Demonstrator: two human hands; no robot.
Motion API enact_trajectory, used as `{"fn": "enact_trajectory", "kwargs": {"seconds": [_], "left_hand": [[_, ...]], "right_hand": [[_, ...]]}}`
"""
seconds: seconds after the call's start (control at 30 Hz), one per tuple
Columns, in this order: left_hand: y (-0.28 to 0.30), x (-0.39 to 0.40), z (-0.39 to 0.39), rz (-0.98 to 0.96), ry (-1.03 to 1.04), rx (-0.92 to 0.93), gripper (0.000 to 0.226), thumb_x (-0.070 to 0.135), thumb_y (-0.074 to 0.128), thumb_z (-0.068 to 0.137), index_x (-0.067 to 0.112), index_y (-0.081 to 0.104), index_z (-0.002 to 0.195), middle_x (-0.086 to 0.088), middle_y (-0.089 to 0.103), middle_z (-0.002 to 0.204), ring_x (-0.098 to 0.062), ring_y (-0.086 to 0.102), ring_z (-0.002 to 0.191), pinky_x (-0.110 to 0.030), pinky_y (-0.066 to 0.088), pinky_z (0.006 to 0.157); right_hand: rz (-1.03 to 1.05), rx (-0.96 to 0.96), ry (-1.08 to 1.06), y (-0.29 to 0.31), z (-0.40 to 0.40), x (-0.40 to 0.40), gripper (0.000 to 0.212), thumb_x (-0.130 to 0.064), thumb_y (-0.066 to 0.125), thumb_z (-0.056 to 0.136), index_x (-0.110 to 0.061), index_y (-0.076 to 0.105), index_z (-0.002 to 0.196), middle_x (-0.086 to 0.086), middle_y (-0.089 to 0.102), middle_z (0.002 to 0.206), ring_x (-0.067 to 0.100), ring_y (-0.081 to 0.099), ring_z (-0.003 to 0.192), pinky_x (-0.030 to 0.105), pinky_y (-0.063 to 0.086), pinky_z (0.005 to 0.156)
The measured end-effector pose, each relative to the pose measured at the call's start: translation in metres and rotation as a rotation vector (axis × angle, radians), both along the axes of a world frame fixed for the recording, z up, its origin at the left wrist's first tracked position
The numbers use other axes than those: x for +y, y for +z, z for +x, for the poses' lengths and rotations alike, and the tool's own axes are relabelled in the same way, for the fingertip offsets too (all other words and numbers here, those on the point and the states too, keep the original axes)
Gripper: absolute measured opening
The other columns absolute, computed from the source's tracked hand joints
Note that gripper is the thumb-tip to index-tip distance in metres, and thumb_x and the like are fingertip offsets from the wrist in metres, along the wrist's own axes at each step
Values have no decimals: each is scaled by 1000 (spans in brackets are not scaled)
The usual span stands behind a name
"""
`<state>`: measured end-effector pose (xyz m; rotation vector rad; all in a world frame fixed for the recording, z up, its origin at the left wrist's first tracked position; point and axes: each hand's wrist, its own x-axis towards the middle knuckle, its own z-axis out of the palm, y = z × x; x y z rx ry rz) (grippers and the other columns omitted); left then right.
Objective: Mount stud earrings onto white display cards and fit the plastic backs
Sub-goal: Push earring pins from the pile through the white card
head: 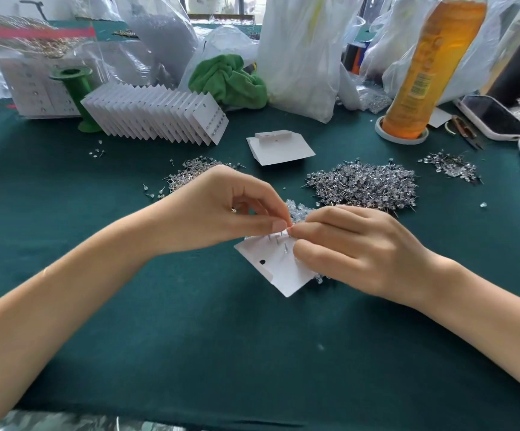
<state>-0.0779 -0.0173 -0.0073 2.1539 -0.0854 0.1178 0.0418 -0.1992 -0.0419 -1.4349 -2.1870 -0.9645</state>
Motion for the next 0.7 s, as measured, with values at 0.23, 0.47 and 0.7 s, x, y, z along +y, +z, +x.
{"fn": "enact_trajectory", "kwargs": {"seconds": [0.23, 0.47, 0.7], "left_hand": [[-1, 1, 0, 80, -3, -47, 9, 23, 70, 78, 19, 75, 85, 5, 71, 80, -13, 61, 69, -33, 48, 63], [-1, 1, -1, 123, -26, -35, 12, 27, 69, 79, 22, 75, 87, 10, 70, 81, -8, 60, 70, -37, 47, 65], [0, 1, -2, 161, -37, -36, 11, 25, 69, 80, 20, 76, 87, 8, 69, 82, -8, 58, 71, -29, 48, 66]], "right_hand": [[-34, 18, -14, 0, -2, -1, 11, 2, 51, 96, -8, 48, 96, 12, 68, 80, 30, 62, 67, 37, 54, 61], [-34, 21, -16, -2, -2, -1, 12, 3, 52, 95, -8, 47, 97, 12, 68, 79, 30, 60, 63, 36, 53, 57], [-26, 51, -26, -5, -3, 0, 11, 4, 56, 93, -7, 53, 94, 11, 67, 75, 32, 58, 59, 36, 52, 53]]}}
